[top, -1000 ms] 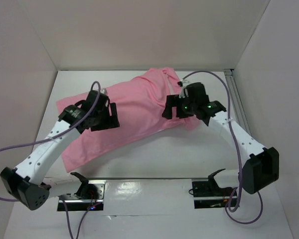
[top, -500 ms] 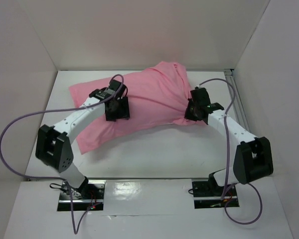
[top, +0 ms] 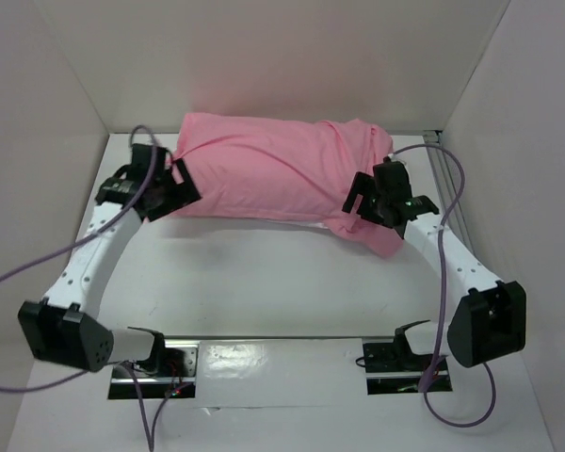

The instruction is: Put the pillow into the pillowcase

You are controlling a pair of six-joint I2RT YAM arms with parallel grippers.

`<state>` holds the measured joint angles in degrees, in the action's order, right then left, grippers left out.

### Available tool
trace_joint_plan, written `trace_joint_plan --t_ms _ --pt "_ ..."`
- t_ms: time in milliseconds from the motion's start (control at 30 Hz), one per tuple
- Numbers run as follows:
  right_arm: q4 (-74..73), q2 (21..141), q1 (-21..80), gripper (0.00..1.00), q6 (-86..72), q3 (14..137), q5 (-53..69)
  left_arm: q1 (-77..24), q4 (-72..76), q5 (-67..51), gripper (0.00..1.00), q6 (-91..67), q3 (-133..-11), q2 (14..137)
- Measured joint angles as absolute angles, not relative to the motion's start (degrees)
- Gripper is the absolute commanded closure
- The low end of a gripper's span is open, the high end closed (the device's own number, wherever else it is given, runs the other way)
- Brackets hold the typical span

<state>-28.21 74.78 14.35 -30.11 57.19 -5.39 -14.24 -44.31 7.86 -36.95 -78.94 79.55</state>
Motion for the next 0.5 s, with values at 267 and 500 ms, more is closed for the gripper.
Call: trace_joint_plan --t_ms 267,500 --pt "-31.7 69.4 13.8 0.04 -28.4 64.8 -5.7 11.6 -39.7 -2.2 0.00 -42.3 -59.7 68.2" --pt "-36.9 63.7 11.7 0.01 -28.0 65.2 -6.3 17.3 -27.5 -15.0 0.00 -48.2 -52.3 74.2"
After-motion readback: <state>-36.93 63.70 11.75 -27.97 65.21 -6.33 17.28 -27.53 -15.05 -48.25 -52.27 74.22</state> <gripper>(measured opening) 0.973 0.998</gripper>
